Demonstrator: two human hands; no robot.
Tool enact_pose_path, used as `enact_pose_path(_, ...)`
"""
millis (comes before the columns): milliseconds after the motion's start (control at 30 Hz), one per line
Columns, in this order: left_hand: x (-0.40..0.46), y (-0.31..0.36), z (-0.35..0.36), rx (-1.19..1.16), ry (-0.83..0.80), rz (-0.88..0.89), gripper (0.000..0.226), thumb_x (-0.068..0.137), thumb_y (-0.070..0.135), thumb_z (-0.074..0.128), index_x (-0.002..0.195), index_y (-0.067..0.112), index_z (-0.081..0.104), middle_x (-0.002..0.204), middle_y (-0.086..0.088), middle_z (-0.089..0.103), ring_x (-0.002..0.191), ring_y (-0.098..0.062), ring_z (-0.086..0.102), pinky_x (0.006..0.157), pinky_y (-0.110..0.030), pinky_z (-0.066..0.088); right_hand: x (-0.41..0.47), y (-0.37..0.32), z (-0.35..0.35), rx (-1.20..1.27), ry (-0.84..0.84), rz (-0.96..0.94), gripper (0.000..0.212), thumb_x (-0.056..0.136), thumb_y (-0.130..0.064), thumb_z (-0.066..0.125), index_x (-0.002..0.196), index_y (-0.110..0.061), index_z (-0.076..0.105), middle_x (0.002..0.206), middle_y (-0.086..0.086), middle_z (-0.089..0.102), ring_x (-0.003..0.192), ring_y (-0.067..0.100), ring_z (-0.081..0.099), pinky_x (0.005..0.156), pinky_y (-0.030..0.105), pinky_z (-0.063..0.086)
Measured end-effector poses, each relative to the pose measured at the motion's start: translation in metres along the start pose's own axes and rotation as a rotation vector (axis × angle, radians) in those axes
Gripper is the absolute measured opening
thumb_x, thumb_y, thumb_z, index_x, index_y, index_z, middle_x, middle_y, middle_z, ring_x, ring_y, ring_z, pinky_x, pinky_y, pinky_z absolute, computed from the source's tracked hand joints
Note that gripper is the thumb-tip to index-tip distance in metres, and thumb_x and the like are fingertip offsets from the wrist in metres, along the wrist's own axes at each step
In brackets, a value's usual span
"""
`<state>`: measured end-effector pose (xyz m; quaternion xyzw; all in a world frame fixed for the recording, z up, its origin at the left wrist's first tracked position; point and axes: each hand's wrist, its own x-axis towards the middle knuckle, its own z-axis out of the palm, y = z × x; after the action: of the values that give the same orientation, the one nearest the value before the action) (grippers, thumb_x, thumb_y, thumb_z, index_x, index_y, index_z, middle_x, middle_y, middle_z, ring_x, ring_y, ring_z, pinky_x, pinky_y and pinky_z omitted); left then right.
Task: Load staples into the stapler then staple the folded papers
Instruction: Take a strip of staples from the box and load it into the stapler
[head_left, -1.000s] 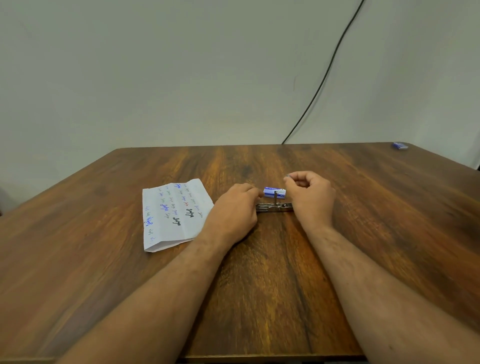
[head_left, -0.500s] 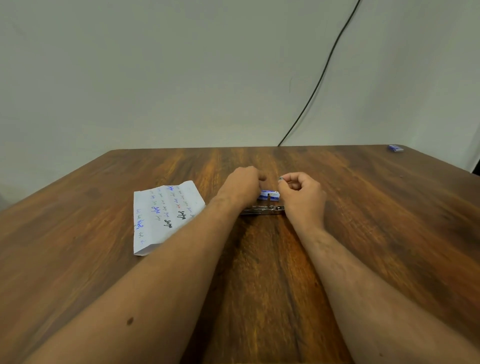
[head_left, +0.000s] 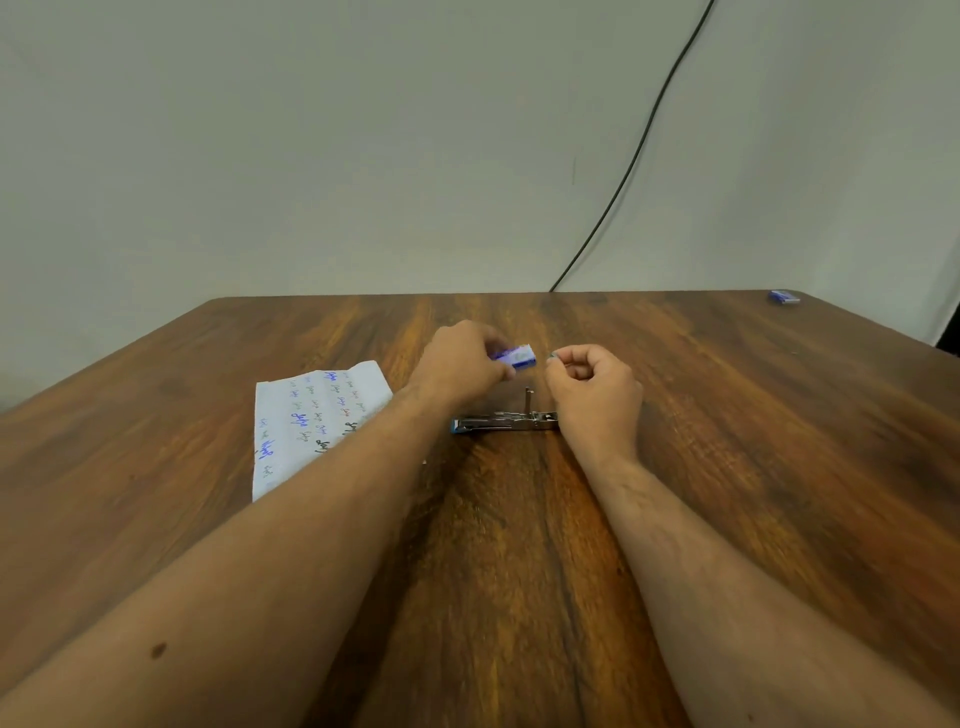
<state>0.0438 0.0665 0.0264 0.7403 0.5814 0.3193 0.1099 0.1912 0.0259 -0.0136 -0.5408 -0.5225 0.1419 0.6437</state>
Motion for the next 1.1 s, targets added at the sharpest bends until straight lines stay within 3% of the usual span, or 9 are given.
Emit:
enact_pose_path(100,-0.018,-0.004,-0.012,-0.238,0.126,-0.017,0.041,0.078,0.028,0.081,0.119,0.029,0.074,0.104,0.009,0.073,0.082,-0.002,0.065,0.066,-0.017,0.049,-0.001,-0.002,-0.001,0.011,0.01,-0.015,0.01,0.084,-0.018,0.071,0.079,-0.026,0.071,0.066,-0.012,0.066,0.062,-0.01,0.059,0.056,0.005,0.043)
enact_pose_path(233,-0.047,-0.017,-0.016,-0.627,0.038,-0.13,0.035,0.077,0.012,0.079,0.102,0.037,0.077,0.112,-0.008,0.073,0.092,-0.019,0.071,0.084,-0.037,0.063,-0.004,-0.006,0.0,-0.012,-0.003,-0.048,0.011,0.083,-0.018,0.072,0.077,-0.027,0.071,0.065,-0.012,0.066,0.063,-0.008,0.06,0.057,0.007,0.045)
enact_pose_path(333,-0.064,-0.027,-0.018,-0.718,0.001,-0.144,0.034,0.076,0.013,0.078,0.093,0.042,0.078,0.106,-0.006,0.074,0.093,-0.021,0.072,0.083,-0.035,0.062,-0.007,-0.007,-0.001,-0.026,-0.027,-0.096,0.013,0.083,-0.016,0.072,0.076,-0.026,0.071,0.065,-0.011,0.066,0.062,-0.005,0.06,0.056,0.009,0.047)
enact_pose_path(433,-0.075,-0.033,-0.016,-0.841,-0.088,-0.089,0.037,0.072,0.014,0.077,0.103,0.035,0.08,0.094,-0.01,0.079,0.078,-0.019,0.075,0.073,-0.029,0.062,-0.01,-0.007,-0.003,-0.047,-0.088,-0.152,0.012,0.083,-0.015,0.071,0.078,-0.026,0.071,0.066,-0.012,0.066,0.065,-0.004,0.062,0.056,0.009,0.048)
enact_pose_path(633,-0.074,-0.04,-0.011,-0.823,-0.109,-0.07,0.038,0.078,0.005,0.079,0.106,0.029,0.08,0.103,-0.003,0.079,0.096,-0.024,0.076,0.081,-0.034,0.062,-0.016,-0.008,-0.003,-0.091,-0.2,-0.265,0.009,0.083,-0.011,0.069,0.077,-0.018,0.071,0.064,-0.014,0.063,0.061,-0.003,0.059,0.05,0.011,0.046)
enact_pose_path(800,-0.074,-0.04,-0.011,-0.841,-0.143,-0.124,0.031,0.095,-0.002,0.056,0.103,0.018,0.079,0.106,-0.012,0.078,0.097,-0.028,0.076,0.089,-0.041,0.06,-0.017,-0.009,-0.004,-0.088,-0.164,-0.236,0.01,0.083,-0.009,0.068,0.077,-0.017,0.07,0.062,-0.005,0.064,0.059,0.006,0.058,0.051,0.022,0.049)
enact_pose_path(900,-0.076,-0.037,-0.013,-0.845,-0.114,-0.129,0.04,0.098,-0.002,0.042,0.102,0.014,0.078,0.114,-0.016,0.075,0.103,-0.029,0.073,0.087,-0.037,0.061,-0.022,-0.013,-0.007,-0.086,-0.182,-0.236,0.013,0.084,-0.009,0.069,0.077,-0.02,0.069,0.063,-0.009,0.063,0.06,0.0,0.058,0.05,0.015,0.047)
enact_pose_path(967,-0.077,-0.035,-0.014,-0.861,-0.074,-0.123,0.045,0.098,0.001,0.035,0.099,0.014,0.078,0.116,-0.018,0.073,0.103,-0.028,0.073,0.086,-0.034,0.061,-0.025,-0.018,-0.007,-0.092,-0.193,-0.22,0.013,0.085,-0.01,0.069,0.078,-0.021,0.07,0.064,-0.01,0.064,0.062,-0.001,0.06,0.052,0.015,0.048)
enact_pose_path(1100,-0.077,-0.033,-0.015,-0.926,-0.028,-0.167,0.044,0.084,0.026,0.04,0.087,0.02,0.083,0.108,-0.014,0.076,0.099,-0.024,0.076,0.083,-0.032,0.062,-0.027,-0.028,0.001,-0.001,-0.162,-0.07,0.019,0.089,-0.015,0.069,0.076,-0.029,0.07,0.07,-0.011,0.071,0.061,0.007,0.07,0.056,0.017,0.054)
